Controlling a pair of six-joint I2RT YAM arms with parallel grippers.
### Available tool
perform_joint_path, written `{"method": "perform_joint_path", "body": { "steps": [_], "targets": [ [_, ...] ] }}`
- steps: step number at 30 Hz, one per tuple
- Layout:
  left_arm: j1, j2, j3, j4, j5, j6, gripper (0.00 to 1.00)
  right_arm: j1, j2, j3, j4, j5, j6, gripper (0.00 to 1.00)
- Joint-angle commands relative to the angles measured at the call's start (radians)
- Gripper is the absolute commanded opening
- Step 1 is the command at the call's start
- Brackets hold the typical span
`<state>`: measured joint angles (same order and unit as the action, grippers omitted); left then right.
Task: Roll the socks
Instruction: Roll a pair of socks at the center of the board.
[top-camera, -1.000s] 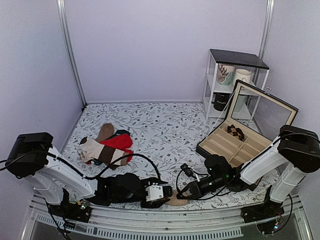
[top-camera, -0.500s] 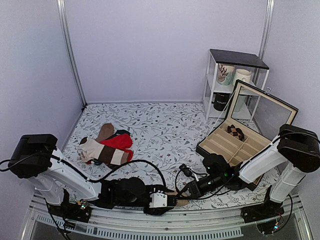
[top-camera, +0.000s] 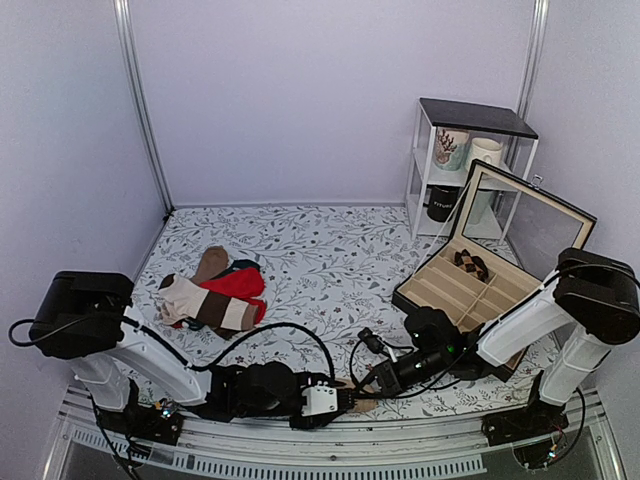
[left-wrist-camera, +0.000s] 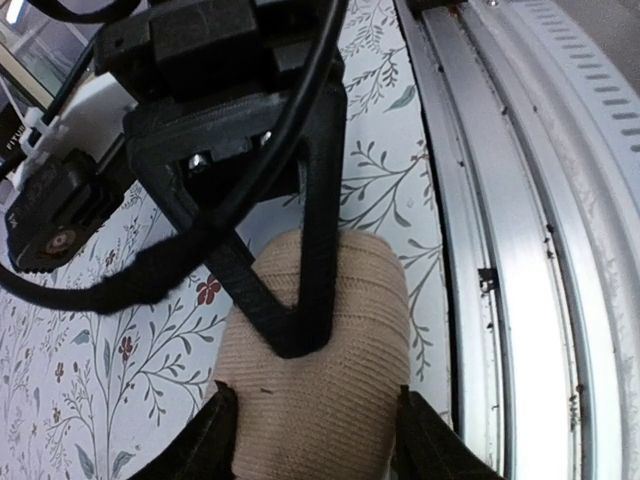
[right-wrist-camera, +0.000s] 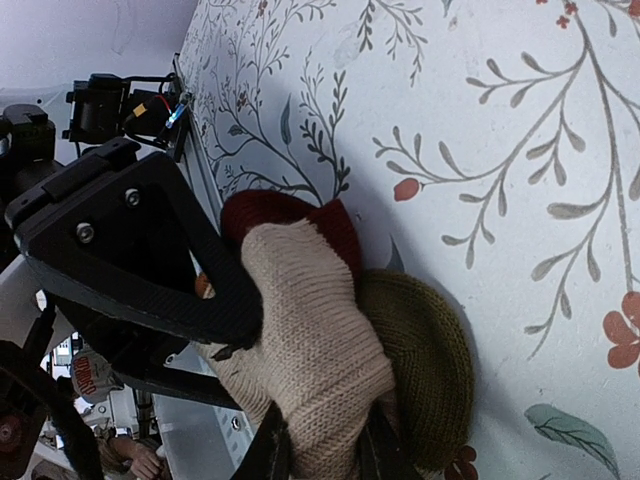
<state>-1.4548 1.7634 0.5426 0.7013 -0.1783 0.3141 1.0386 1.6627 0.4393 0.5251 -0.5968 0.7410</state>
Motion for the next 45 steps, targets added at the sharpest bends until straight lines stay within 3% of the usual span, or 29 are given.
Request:
{"method": "perform_joint_path", "body": {
  "steps": [1,6,9,14,19,23,33,35,37,41,45],
  "targets": [
    [-0.015,0.05,-0.005,-0.016,-0.017,-0.037,0.52,0.01,0.074,-0.047,-0.263,0.025,0.0,0.03],
    [-0.015,0.082,-0.001,-0.019,-0.029,-0.058,0.6,0.01,0.076,-0.045,-0.268,0.019,0.0,0.03],
    [-0.014,0.101,0.003,-0.023,-0.02,-0.073,0.58,0.009,0.08,-0.042,-0.269,0.014,-0.002,0.03],
    [-0.014,0.097,-0.002,-0.036,0.014,-0.094,0.23,0.01,0.08,-0.036,-0.278,0.014,-0.003,0.03],
    [-0.015,0.083,-0.011,-0.045,0.043,-0.11,0.0,0.009,0.08,-0.022,-0.295,0.015,-0.007,0.05],
    [-0.003,0.094,-0.006,-0.078,0.112,-0.162,0.0,0.008,0.043,0.003,-0.339,0.042,-0.02,0.15],
    [0.001,0.107,-0.069,-0.082,0.183,-0.299,0.0,0.008,-0.258,0.201,-0.714,0.295,-0.317,0.68],
    [0.001,0.122,-0.065,-0.091,0.19,-0.313,0.0,0.008,-0.332,0.218,-0.753,0.326,-0.383,0.76],
    [0.001,0.141,-0.061,-0.1,0.196,-0.332,0.0,0.008,-0.385,0.213,-0.766,0.322,-0.434,0.91],
    [-0.001,0.184,-0.063,-0.087,0.195,-0.365,0.0,0.008,-0.402,0.19,-0.736,0.229,-0.496,0.99],
    [-0.007,0.236,-0.068,-0.06,0.189,-0.368,0.0,0.008,-0.365,0.15,-0.658,0.129,-0.515,1.0]
  ]
}}
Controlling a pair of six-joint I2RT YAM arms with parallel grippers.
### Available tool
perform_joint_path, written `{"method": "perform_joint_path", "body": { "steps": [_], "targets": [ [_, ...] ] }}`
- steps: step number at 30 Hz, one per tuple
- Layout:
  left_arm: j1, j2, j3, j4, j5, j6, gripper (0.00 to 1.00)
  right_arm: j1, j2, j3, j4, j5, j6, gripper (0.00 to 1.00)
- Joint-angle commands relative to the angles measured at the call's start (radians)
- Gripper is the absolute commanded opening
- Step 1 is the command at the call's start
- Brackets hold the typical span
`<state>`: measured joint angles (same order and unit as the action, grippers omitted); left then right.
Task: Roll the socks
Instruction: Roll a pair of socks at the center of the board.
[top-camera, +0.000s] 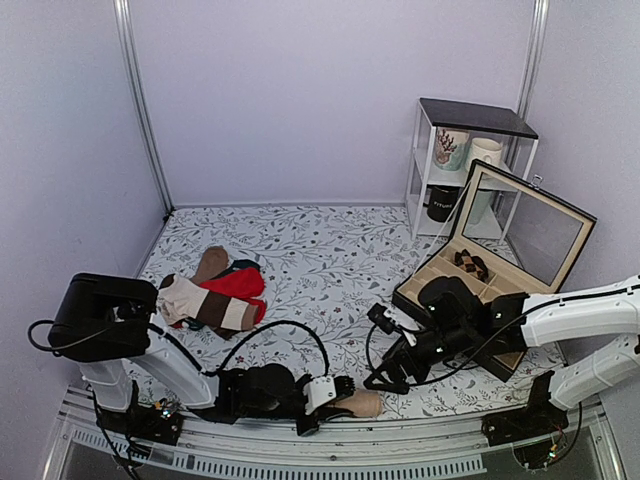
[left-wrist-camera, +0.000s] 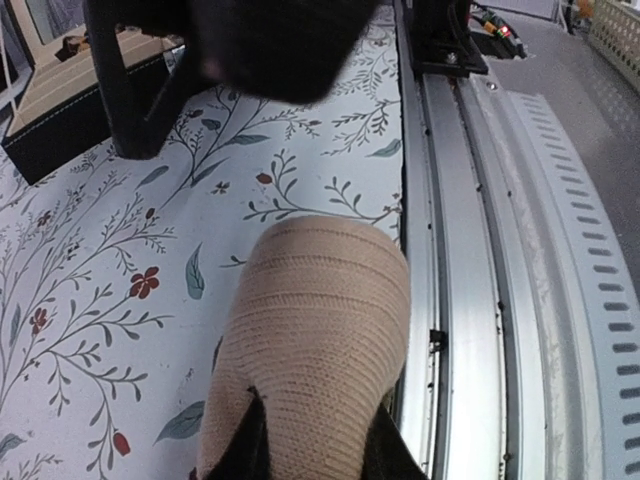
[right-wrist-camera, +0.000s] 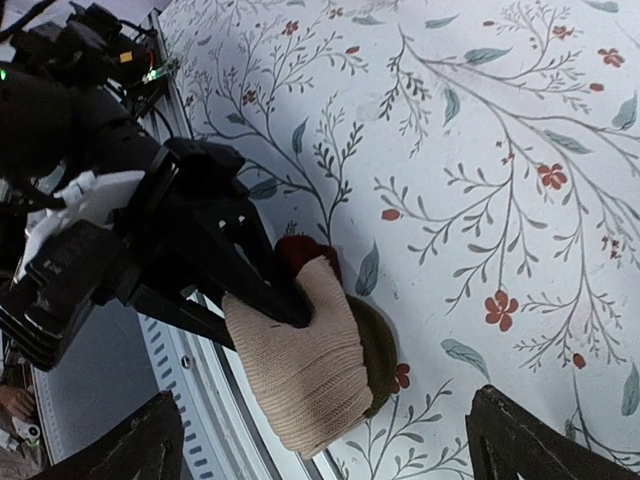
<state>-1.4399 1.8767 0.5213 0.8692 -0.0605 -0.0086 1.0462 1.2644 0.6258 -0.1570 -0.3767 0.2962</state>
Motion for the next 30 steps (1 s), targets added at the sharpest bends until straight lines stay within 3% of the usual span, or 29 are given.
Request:
{"method": "perform_joint_path", "body": {
  "steps": [1,21,30],
  "targets": [
    [-0.022,0.128,-0.046,-0.222,0.069,-0.043,0.0,0.001,0.043,-0.038,0.038,-0.107,-0.076,1.0],
    [-0.021,0.139,-0.037,-0.239,0.058,-0.039,0.0,0.002,0.288,-0.028,0.128,-0.181,-0.005,0.99],
    [-0.021,0.142,-0.031,-0.25,0.058,-0.039,0.0,0.036,0.307,-0.059,0.172,-0.258,0.048,0.8]
  ]
}}
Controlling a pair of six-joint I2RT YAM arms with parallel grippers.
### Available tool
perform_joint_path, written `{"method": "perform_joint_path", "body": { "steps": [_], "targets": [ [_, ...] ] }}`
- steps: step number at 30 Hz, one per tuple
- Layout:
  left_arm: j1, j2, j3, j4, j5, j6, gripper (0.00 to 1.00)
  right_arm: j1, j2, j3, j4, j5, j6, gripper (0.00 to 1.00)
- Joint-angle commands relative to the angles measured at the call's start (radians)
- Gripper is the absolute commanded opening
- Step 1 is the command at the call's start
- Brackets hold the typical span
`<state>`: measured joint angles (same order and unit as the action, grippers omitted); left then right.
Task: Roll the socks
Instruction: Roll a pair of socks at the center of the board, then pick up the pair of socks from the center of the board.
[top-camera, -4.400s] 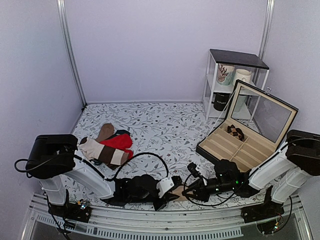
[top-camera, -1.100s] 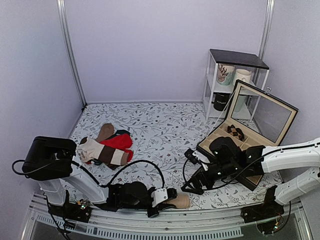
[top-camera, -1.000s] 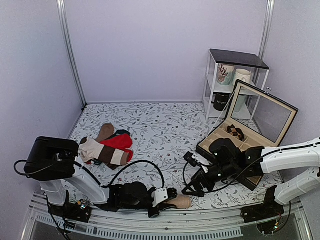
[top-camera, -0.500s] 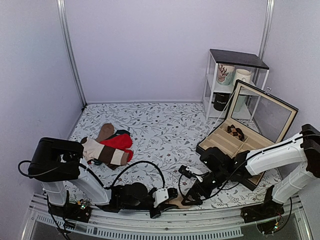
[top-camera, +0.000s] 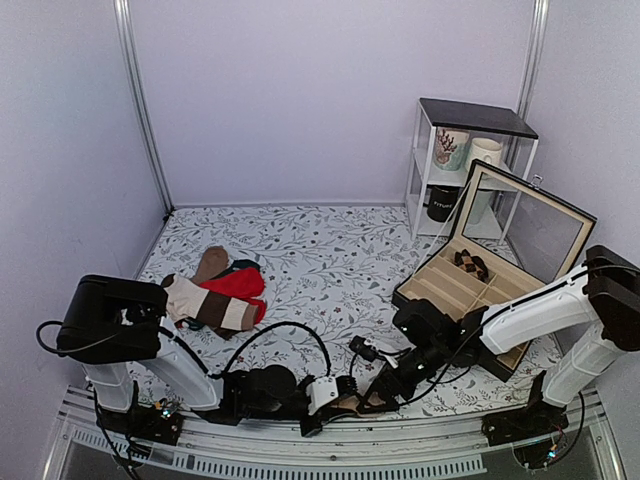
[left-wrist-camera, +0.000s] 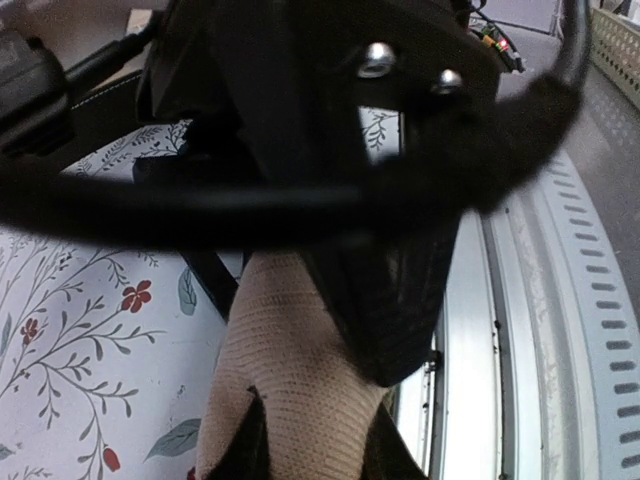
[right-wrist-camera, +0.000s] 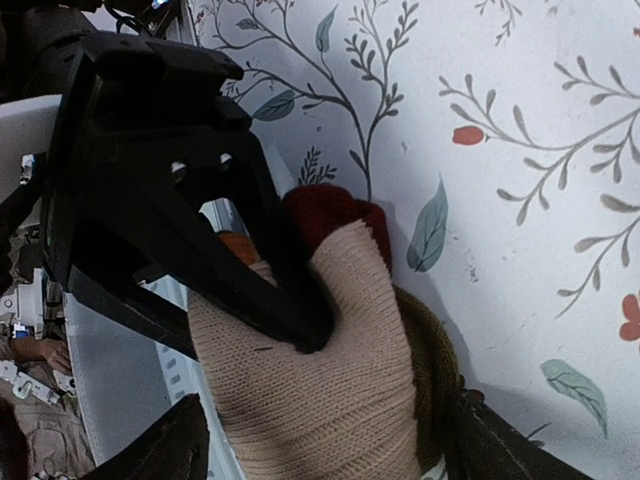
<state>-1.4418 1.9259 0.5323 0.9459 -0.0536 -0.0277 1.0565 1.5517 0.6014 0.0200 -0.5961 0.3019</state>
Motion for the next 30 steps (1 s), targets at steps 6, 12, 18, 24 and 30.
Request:
{"method": "perform_joint_path", "body": {
  "steps": [6,12,18,24,30],
  "targets": [
    [-0.02,0.1,-0.035,-0.333,0.051,-0.02,0.0,0.028,0.057,-0.044,0.052,-0.07,0.074,0.67],
    [-0.02,0.099,-0.032,-0.34,0.049,-0.018,0.0,0.03,0.107,-0.021,0.072,-0.082,0.086,0.41],
    [-0.022,0.088,-0.012,-0.37,0.0,-0.017,0.04,0.03,0.116,-0.023,0.078,-0.052,0.111,0.07],
    [-0.024,-0.027,-0.011,-0.387,-0.126,0.015,0.97,0.013,0.076,-0.031,0.079,0.013,0.156,0.0],
    [-0.024,-0.252,-0.06,-0.477,-0.324,0.022,0.99,-0.077,-0.105,-0.025,-0.021,0.1,0.158,0.0]
  ]
}}
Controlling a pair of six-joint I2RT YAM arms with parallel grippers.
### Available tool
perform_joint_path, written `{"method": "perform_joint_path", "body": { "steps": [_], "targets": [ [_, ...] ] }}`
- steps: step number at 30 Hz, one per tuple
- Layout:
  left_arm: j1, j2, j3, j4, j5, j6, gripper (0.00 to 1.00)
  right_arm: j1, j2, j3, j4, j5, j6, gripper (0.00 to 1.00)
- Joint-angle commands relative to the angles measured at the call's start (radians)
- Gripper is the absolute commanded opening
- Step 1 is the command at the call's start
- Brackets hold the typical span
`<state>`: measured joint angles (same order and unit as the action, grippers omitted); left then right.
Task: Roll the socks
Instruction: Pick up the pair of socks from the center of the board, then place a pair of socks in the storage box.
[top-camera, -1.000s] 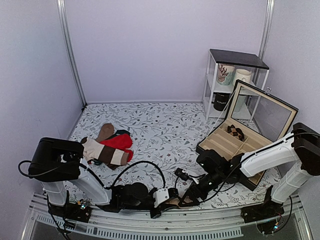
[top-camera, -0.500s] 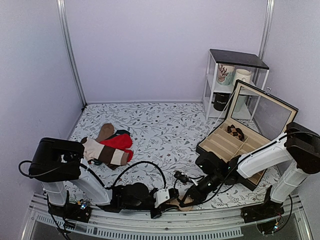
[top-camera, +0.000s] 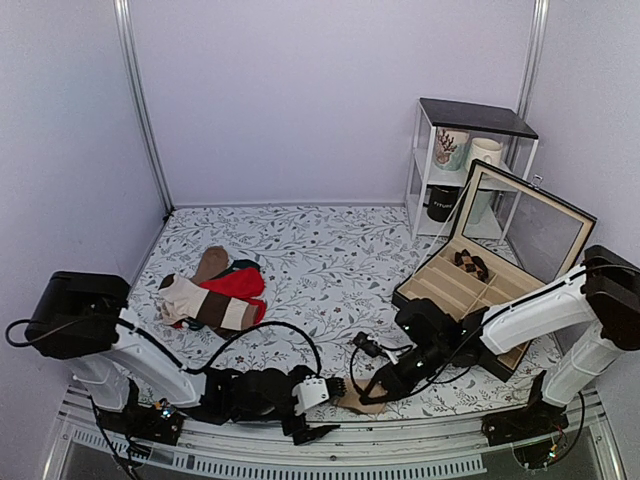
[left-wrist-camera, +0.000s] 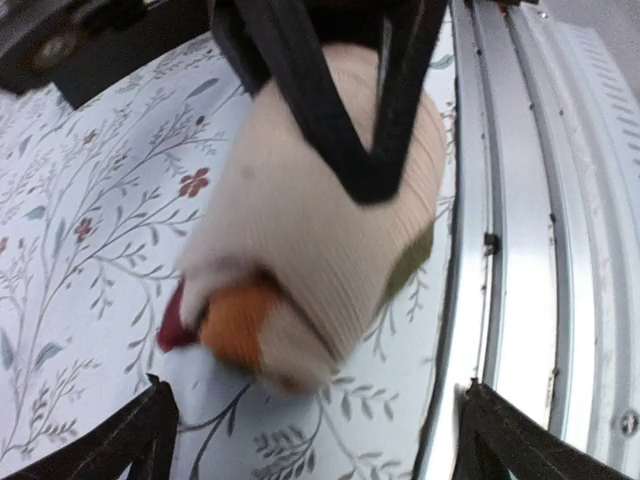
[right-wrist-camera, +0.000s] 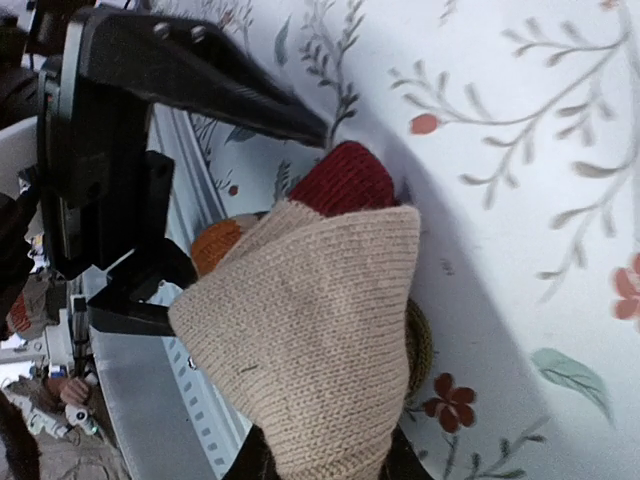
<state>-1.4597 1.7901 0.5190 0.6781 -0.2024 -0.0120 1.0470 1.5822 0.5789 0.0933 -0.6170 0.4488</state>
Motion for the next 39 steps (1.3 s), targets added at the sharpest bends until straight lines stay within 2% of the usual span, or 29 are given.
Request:
{"method": "perform_joint_path", "body": {
  "steps": [1,4,9,17,26,29,39],
  "targets": [
    [-0.005,-0.153,-0.05,-0.23,-0.2,0.002,0.99,-0.083,-0.176,0.008,-0.14,0.146,0.004,0.0],
    [0.005,-0.231,-0.04,-0.304,-0.253,-0.032,0.99,-0.131,-0.293,0.055,-0.256,0.245,-0.02,0.0],
    [0.027,-0.27,0.01,-0.428,-0.269,-0.065,1.0,-0.242,-0.43,0.121,-0.404,0.412,-0.067,0.0],
    [0.047,-0.411,-0.035,-0.405,-0.269,-0.09,0.99,-0.441,-0.569,0.164,-0.467,0.594,-0.211,0.0],
    [0.101,-0.535,-0.107,-0.365,-0.237,-0.1,0.99,-0.563,-0.48,0.131,-0.262,0.695,-0.428,0.0],
    [0.101,-0.535,-0.112,-0.349,-0.226,-0.097,0.99,-0.613,-0.464,0.127,-0.212,0.709,-0.482,0.0],
    [0.101,-0.462,-0.073,-0.301,-0.213,-0.047,1.0,-0.65,-0.415,0.086,-0.051,0.869,-0.66,0.0]
  ]
}}
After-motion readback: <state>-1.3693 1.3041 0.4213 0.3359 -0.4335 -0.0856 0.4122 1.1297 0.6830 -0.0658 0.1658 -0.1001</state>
